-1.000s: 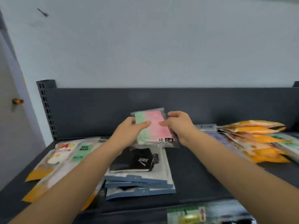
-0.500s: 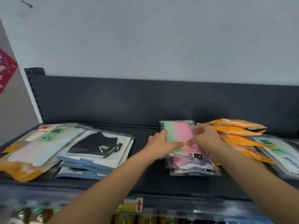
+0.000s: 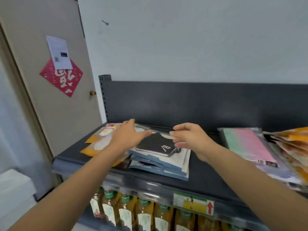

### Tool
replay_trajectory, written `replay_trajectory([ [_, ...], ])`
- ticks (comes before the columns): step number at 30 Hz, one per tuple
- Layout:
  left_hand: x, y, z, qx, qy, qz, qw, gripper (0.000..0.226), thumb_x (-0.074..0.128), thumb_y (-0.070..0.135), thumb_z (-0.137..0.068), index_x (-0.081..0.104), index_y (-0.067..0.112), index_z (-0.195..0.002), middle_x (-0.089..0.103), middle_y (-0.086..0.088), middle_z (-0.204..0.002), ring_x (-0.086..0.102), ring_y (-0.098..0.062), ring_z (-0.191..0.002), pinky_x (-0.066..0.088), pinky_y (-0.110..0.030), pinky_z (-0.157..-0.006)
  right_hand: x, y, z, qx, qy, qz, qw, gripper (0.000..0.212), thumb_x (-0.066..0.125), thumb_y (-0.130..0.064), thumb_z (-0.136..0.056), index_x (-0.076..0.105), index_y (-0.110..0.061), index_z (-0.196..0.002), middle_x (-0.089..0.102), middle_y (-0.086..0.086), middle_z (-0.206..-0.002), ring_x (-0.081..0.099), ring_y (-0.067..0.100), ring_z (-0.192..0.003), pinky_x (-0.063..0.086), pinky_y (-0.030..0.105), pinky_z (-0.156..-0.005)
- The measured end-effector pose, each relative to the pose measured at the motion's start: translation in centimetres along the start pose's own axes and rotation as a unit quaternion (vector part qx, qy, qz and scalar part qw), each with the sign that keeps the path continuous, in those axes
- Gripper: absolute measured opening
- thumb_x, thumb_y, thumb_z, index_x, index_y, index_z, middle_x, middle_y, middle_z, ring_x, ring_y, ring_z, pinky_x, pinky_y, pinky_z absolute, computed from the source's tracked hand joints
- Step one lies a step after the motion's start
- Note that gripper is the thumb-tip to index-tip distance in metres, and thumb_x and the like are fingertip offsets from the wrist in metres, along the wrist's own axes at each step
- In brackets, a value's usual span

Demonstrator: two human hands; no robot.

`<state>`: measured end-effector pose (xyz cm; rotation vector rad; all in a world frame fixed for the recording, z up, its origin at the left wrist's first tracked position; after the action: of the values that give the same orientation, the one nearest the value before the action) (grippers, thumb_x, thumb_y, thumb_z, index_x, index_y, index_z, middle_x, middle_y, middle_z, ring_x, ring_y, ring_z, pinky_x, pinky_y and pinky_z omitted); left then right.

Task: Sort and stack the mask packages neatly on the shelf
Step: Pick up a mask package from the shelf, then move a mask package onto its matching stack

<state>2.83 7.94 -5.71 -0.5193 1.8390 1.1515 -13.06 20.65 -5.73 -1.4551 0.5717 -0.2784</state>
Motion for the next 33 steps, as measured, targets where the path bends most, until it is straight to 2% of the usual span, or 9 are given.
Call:
replay_trajectory([
  [4, -3.1, -8.5, -2.1, -0.085, -0.043, -0.013, 0.995, 0.088, 0.045, 0.073, -0.083, 0.033, 0.016, -0.148, 0.042, -0.009, -0.15, 0.042, -0.034, -0.133, 0.038, -0.042, -0.105, 8.2, -0.8, -2.1, 0.09, -0.054, -0.019, 0.994, 0.052, 0.071, -0.02, -0.084, 0.046, -0.007, -0.127, 0.053, 0.013, -0.124, 0.058, 0.025, -0.108, 0.056, 0.032, -0.078],
  [7, -3.9, -11.8, -3.4, -0.07, -0.072, 0.11, 0.989, 0.067, 0.053, 0.055, -0.09, 0.042, 0.016, -0.142, 0.049, 0.004, -0.137, 0.047, -0.027, -0.128, 0.037, -0.029, -0.094, 13.2, -1.2, -4.3, 0.103, -0.044, 0.014, 0.994, 0.071, 0.072, -0.027, -0.082, 0.034, -0.007, -0.138, 0.046, 0.011, -0.135, 0.051, 0.025, -0.116, 0.051, 0.037, -0.091],
  [9, -3.9, -12.8, -4.0, -0.061, -0.094, 0.16, 0.981, 0.071, 0.058, 0.051, -0.089, 0.038, 0.011, -0.145, 0.045, -0.002, -0.145, 0.045, -0.024, -0.129, 0.035, -0.03, -0.092, 15.5, -1.5, -5.4, 0.118, -0.034, 0.01, 0.992, 0.082, 0.074, -0.032, -0.076, 0.031, -0.009, -0.142, 0.045, 0.009, -0.139, 0.05, 0.026, -0.115, 0.047, 0.041, -0.097],
  [16, -4.7, -14.7, -5.2, 0.032, -0.053, 0.144, 0.988, 0.077, 0.064, 0.065, -0.065, 0.047, 0.024, -0.128, 0.059, 0.0, -0.125, 0.054, -0.028, -0.115, 0.05, -0.047, -0.091, 18.2, -1.3, -5.9, 0.12, 0.126, -0.142, 0.974, 0.058, 0.074, -0.014, -0.077, 0.049, -0.008, -0.129, 0.055, 0.007, -0.12, 0.054, 0.02, -0.097, 0.049, 0.032, -0.073],
  [20, -5.2, -12.0, -4.8, 0.11, -0.067, 0.205, 0.97, 0.054, 0.058, 0.061, -0.082, 0.047, 0.022, -0.117, 0.06, 0.005, -0.116, 0.058, -0.02, -0.106, 0.051, -0.047, -0.088, 16.6, -2.6, -4.3, 0.05, 0.226, -0.16, 0.96, 0.06, 0.071, -0.012, -0.08, 0.044, -0.011, -0.134, 0.054, 0.006, -0.123, 0.052, 0.025, -0.115, 0.045, 0.039, -0.1],
  [24, -5.3, -6.6, -3.4, 0.15, -0.072, 0.242, 0.956, 0.059, 0.05, 0.069, -0.079, 0.05, 0.02, -0.111, 0.058, 0.0, -0.114, 0.055, -0.024, -0.105, 0.05, -0.049, -0.088, 12.4, -4.6, -0.5, -0.029, 0.295, -0.159, 0.942, 0.047, 0.068, -0.009, -0.083, 0.048, -0.013, -0.125, 0.058, 0.002, -0.112, 0.057, 0.017, -0.099, 0.048, 0.028, -0.08],
  [27, -4.4, -1.1, -1.2, 0.173, -0.113, 0.278, 0.938, 0.053, 0.051, 0.062, -0.086, 0.049, 0.017, -0.113, 0.059, -0.002, -0.116, 0.056, -0.024, -0.107, 0.047, -0.046, -0.091, 7.6, -5.0, 3.3, -0.074, 0.356, -0.149, 0.92, 0.042, 0.068, -0.003, -0.082, 0.05, -0.012, -0.119, 0.06, 0.002, -0.104, 0.059, 0.013, -0.088, 0.051, 0.026, -0.078],
  [31, -1.4, 7.0, 3.8, 0.223, -0.165, 0.336, 0.9, 0.047, 0.054, 0.056, -0.088, 0.052, 0.017, -0.115, 0.062, 0.001, -0.114, 0.059, -0.02, -0.107, 0.049, -0.042, -0.09, -0.3, -4.4, 9.7, -0.098, 0.417, -0.127, 0.895, 0.046, 0.067, 0.006, -0.079, 0.051, -0.011, -0.118, 0.057, -0.003, -0.1, 0.058, 0.016, -0.097, 0.054, 0.035, -0.089],
  [33, 0.4, 11.5, 7.2, 0.254, -0.187, 0.361, 0.878, 0.041, 0.058, 0.05, -0.088, 0.054, 0.017, -0.112, 0.063, 0.003, -0.112, 0.06, -0.018, -0.105, 0.048, -0.035, -0.086, -4.7, -3.5, 13.4, -0.103, 0.449, -0.1, 0.882, 0.047, 0.066, 0.01, -0.077, 0.052, -0.01, -0.117, 0.056, 0.001, -0.108, 0.057, 0.018, -0.1, 0.056, 0.03, -0.081],
])
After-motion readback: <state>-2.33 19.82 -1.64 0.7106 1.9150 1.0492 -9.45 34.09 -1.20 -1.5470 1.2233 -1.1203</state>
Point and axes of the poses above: each hand's wrist, its own z-axis away from the middle knuckle, its own x-axis out of the palm, y = z × x, the point moved 1 cm from there along -z, towards the middle knuckle
